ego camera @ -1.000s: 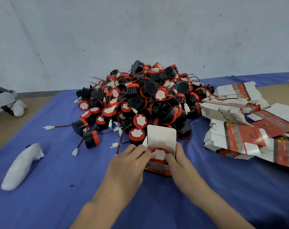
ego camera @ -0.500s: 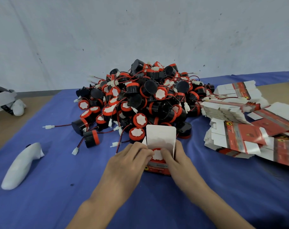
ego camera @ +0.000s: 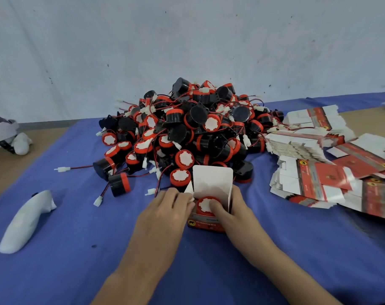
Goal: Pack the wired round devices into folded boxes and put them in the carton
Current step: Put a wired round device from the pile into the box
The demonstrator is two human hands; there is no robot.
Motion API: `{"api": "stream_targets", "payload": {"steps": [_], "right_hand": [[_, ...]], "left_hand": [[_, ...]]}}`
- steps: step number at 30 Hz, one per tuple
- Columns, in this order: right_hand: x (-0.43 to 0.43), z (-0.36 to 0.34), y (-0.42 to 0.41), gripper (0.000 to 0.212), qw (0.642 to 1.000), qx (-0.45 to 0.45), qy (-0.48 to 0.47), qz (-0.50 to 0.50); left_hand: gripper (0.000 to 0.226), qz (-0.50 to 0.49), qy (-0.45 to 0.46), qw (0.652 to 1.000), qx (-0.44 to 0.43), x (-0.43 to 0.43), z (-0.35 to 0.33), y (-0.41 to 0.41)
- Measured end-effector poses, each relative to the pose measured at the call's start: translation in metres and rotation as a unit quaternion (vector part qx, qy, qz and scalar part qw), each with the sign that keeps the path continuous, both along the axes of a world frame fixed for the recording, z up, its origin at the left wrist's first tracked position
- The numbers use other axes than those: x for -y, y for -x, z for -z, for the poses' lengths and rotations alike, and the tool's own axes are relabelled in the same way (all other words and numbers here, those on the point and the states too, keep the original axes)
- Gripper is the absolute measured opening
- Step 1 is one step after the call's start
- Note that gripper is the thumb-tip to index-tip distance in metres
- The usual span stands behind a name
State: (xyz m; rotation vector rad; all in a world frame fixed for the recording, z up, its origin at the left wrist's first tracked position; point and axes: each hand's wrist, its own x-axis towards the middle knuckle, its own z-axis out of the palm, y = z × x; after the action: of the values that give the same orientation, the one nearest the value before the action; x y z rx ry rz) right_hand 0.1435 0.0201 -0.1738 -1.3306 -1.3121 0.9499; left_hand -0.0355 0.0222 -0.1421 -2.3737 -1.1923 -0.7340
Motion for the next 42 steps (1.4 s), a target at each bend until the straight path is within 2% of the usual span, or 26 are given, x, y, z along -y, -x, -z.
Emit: {"api": "stream_targets", "payload": {"steps": [3,7,8,10,13,18,24,31,37,42], "right_hand": [[0.0,-0.001,0.0,0.026,1.0,0.006,-0.002,0.002],[0.001,-0.001,0.0,0.024,1.0,0.017,-0.002,-0.006],[0.0,-0.001,0.0,0.022,1.0,0.016,0.002,-0.004],[-0.001,0.0,0.0,0.019,1.0,0.018,0.012,0.005],[-0.002,0.001,0.0,0.01,0.999,0.018,0.025,0.019],[-0.001,-0.001,0.006,0.015,0.999,-0.004,0.031,0.042],[0.0,-0.001,0.016,0.025,0.995,-0.02,0.017,0.098],[-0.003,-0.003,0.018,0.022,0.992,-0.033,0.03,0.115],[-0.003,-0.006,0.019,0.027,0.992,-0.035,0.034,0.113],[-0.002,-0.005,0.019,0.024,0.992,-0.035,0.035,0.113]], "left_hand": [[0.028,0.023,-0.014,0.993,0.117,0.001,-0.002,-0.006],[0.02,0.046,0.041,0.969,0.239,0.004,-0.001,-0.014],[0.017,0.043,0.049,0.97,0.236,0.004,-0.001,-0.014],[0.007,0.024,0.021,0.987,0.157,0.0,0.0,-0.011],[0.03,-0.012,0.025,1.0,-0.014,-0.007,-0.003,-0.004],[0.047,-0.052,0.042,0.995,-0.07,-0.006,-0.011,-0.011],[0.039,-0.056,0.053,0.993,-0.087,-0.008,-0.012,-0.01],[0.029,-0.027,0.034,0.995,-0.089,-0.012,-0.009,-0.008],[0.041,-0.021,0.029,0.998,-0.046,-0.008,-0.002,-0.006],[0.055,-0.024,0.042,0.997,-0.054,-0.007,-0.002,-0.005]]}}
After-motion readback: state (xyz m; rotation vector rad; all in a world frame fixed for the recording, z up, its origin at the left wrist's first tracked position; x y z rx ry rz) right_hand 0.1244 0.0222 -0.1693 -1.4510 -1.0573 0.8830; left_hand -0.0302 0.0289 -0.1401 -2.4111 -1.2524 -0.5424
